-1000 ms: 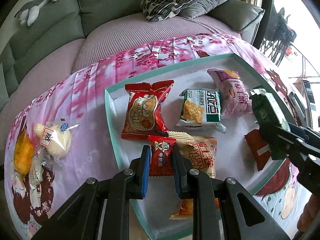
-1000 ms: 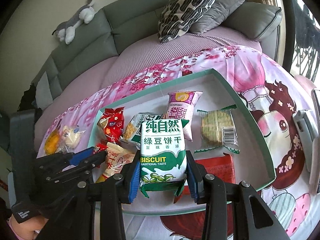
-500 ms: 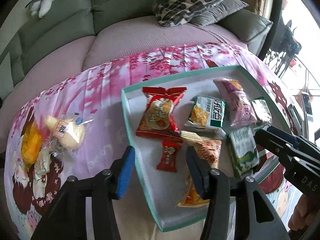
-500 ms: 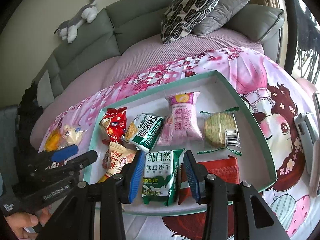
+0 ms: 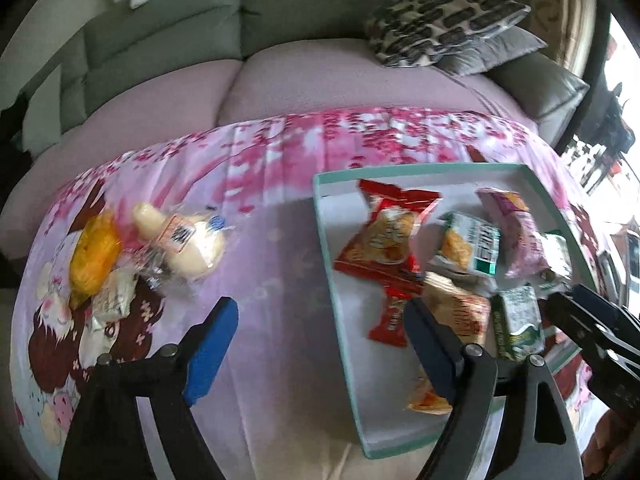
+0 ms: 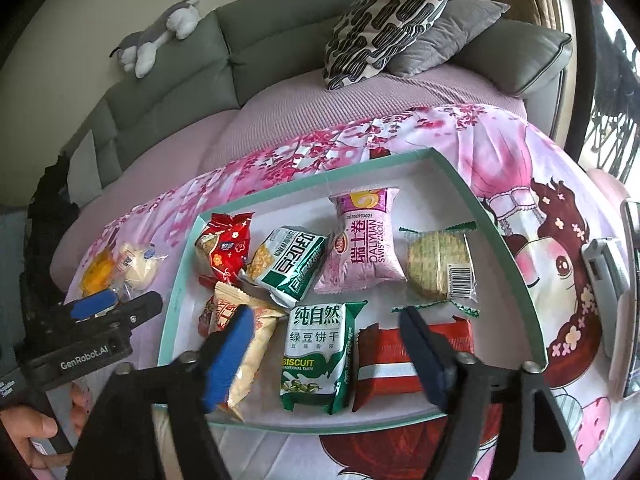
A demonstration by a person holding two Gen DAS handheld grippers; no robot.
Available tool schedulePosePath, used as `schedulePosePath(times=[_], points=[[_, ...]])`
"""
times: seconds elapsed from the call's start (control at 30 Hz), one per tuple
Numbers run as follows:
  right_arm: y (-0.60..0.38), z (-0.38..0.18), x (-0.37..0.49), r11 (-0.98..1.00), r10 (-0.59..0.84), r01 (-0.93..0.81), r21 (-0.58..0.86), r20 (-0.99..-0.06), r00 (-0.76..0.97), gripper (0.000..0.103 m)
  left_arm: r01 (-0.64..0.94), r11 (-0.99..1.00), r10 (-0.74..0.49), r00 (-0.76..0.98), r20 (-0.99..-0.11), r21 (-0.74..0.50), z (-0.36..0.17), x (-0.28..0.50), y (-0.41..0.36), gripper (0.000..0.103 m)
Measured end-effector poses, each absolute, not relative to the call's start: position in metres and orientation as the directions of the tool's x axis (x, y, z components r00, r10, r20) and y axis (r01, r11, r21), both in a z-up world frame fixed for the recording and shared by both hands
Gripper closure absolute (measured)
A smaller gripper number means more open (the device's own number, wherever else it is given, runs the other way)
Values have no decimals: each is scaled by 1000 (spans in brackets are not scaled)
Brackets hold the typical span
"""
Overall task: Organize snacks
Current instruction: 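Lower both snacks into the lid and open both tools, then move both open tools back toward the remaining snacks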
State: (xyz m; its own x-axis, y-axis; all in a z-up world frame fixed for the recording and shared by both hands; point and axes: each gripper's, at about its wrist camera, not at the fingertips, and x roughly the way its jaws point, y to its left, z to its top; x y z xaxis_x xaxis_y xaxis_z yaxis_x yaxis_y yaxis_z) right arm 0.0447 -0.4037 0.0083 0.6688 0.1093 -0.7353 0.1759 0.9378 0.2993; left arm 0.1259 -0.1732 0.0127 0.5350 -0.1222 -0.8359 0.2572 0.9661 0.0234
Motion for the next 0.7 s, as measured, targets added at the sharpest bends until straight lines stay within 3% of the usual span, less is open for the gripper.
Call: schedulePosePath(times=[0.07,0.3,0.7], points=[[-403,7,45,941,104,174,291,-738,667,15,227,974,-101,538,-837,29,10,128,-167,6],[-400,4,47,947,95,170,272,-745,660,0,154,988,-74,539,-839,12,3,130,-150,6],[-397,5,47,945,85,176,276,-727,682,0,126,992,-53,571,-819,24,6,132,-136,5]])
